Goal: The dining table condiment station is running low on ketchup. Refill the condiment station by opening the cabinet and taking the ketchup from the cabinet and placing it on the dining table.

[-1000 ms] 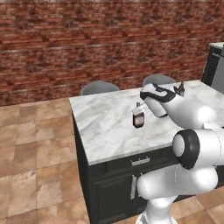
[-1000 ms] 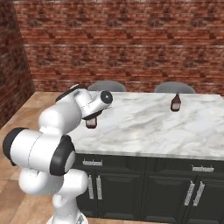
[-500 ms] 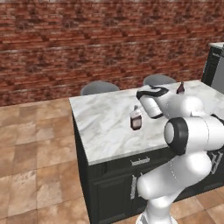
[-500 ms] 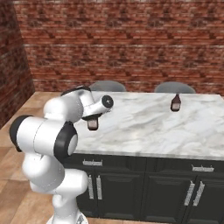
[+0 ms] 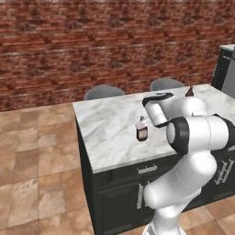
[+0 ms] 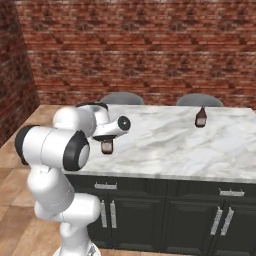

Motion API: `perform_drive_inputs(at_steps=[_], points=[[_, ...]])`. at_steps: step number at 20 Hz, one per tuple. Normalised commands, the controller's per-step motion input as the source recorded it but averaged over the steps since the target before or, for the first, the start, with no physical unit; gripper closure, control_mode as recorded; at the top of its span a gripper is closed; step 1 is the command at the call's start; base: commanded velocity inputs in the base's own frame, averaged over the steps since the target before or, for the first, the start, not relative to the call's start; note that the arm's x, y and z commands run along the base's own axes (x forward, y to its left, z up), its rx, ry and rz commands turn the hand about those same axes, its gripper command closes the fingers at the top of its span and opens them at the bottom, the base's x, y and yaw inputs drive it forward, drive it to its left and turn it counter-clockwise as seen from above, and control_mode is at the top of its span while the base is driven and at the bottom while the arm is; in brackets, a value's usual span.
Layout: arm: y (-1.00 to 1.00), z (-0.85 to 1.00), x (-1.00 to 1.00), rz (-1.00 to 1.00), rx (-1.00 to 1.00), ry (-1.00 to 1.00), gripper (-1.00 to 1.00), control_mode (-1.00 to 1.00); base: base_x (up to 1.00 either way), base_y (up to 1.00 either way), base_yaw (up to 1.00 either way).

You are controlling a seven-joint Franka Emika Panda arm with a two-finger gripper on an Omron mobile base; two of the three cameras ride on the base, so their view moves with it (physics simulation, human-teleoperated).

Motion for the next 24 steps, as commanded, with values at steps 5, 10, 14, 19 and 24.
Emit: perform_drive_inputs(at_steps=[5, 10, 14, 19, 24], points=[[0.00, -0.27, 0.11, 0.00, 0.00, 0.00, 1.00, -1.00, 0.00, 0.00, 0.00], [0.00, -0.23, 0.04, 0.00, 0.00, 0.00, 1.00, -1.00, 0.00, 0.00, 0.00], [0.00, -0.22, 0.00, 0.01, 0.00, 0.00, 1.00, -1.00, 0.00, 0.00, 0.00], [0.00, -0.10, 0.00, 0.02, 0.00, 0.00, 1.00, -1.00, 0.00, 0.00, 0.00], [0.00, 0.00, -0.19, 0.03, 0.00, 0.00, 1.00, -1.00, 0.00, 0.00, 0.00]])
